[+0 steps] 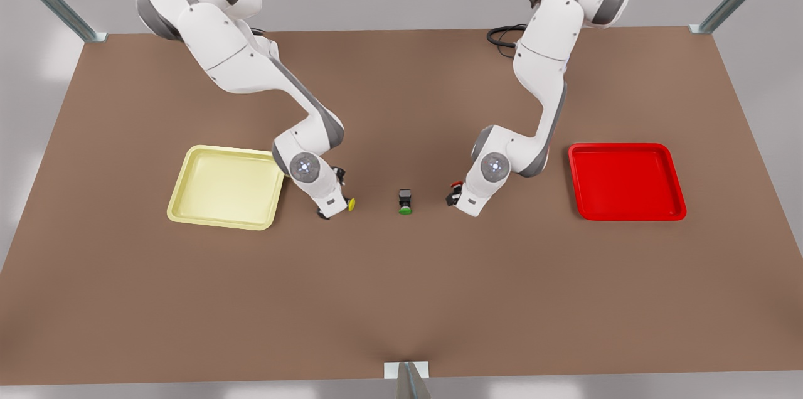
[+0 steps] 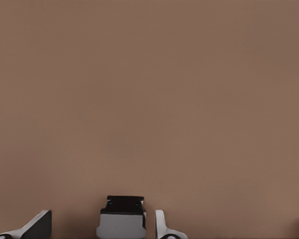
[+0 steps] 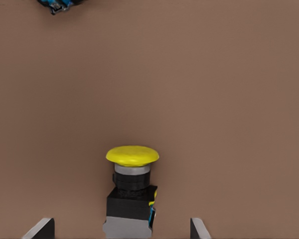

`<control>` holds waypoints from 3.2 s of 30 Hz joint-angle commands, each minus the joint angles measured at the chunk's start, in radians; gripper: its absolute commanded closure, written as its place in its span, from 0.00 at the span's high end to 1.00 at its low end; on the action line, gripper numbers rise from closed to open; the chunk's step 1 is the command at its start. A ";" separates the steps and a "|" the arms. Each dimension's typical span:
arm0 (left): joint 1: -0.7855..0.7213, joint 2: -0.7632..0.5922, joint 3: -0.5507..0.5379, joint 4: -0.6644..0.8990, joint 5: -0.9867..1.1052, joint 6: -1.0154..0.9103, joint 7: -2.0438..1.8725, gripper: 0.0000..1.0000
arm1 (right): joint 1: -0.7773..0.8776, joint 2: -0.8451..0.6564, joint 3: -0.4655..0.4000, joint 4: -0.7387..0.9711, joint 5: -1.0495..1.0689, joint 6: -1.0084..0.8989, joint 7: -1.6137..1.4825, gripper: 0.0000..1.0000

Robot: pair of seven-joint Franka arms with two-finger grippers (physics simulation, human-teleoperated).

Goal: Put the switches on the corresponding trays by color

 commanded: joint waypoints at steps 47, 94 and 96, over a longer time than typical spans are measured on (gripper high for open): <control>0.000 0.000 0.000 0.006 0.000 -0.009 0.005 0.52 | -0.078 -0.250 -0.083 -0.257 -0.043 0.049 -0.069 0.51; 0.242 -0.080 0.563 0.272 -0.003 -0.527 1.068 1.00 | -0.313 -0.425 -0.248 0.497 0.026 -0.816 0.631 1.00; 0.229 -0.090 0.479 0.563 0.000 -0.678 0.910 1.00 | -0.310 -0.411 -0.248 0.500 0.034 -0.816 0.631 1.00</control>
